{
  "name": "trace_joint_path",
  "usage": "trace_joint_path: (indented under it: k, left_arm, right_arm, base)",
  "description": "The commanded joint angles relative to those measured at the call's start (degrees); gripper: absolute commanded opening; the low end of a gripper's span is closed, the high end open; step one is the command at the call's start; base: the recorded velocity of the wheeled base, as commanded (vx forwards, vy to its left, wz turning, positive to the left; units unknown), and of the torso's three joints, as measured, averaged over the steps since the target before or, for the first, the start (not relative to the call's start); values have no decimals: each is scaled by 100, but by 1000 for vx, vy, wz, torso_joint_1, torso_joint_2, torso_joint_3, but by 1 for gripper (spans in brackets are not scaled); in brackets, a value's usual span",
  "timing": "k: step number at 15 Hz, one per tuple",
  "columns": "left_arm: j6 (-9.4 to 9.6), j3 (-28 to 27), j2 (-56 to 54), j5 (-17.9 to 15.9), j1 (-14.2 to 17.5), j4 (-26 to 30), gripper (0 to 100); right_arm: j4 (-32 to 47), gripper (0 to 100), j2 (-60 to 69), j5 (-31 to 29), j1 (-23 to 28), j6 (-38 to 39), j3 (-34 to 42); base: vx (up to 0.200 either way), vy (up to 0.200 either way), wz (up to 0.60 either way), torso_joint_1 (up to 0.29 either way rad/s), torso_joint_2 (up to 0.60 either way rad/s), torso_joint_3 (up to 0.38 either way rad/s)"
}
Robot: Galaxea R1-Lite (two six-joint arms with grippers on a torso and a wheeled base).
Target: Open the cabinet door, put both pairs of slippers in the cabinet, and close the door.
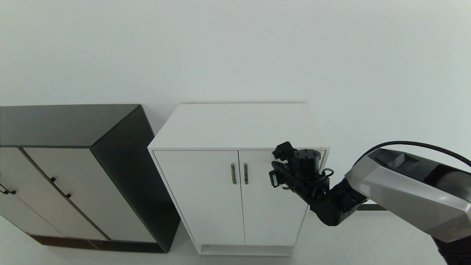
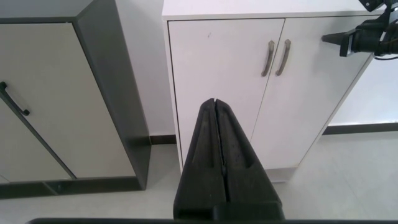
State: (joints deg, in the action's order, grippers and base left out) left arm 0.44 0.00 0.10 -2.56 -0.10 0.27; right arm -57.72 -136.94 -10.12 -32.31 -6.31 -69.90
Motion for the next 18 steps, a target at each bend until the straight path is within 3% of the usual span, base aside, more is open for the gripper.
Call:
trace_joint_path:
  k: [1,6,9,14,18]
  left_arm:
    - [0,0,-1,1,1,0,0]
    - [0,0,-1,1,1,0,0]
    - [0,0,-1,1,1,0,0]
    - [-35,0,-1,1,1,0,0]
    - [-44,0,-1,1,1,0,0]
  right_arm:
    - [-11,0,9,-8,5,-1,38]
    - [-530,0,985,-60,14,-10,1602]
    - [-1004,0,2092,-219,163,-36,3272]
    - [-1074,0,4430,-315,910,-309,5795]
    - [-565,0,6047,-254,1455,-652,6867]
  base:
    - [0,0,0,0,0,0]
    - [0,0,0,0,0,0]
    - [0,0,0,0,0,0]
    - [0,0,0,0,0,0]
    - [0,0,0,0,0,0]
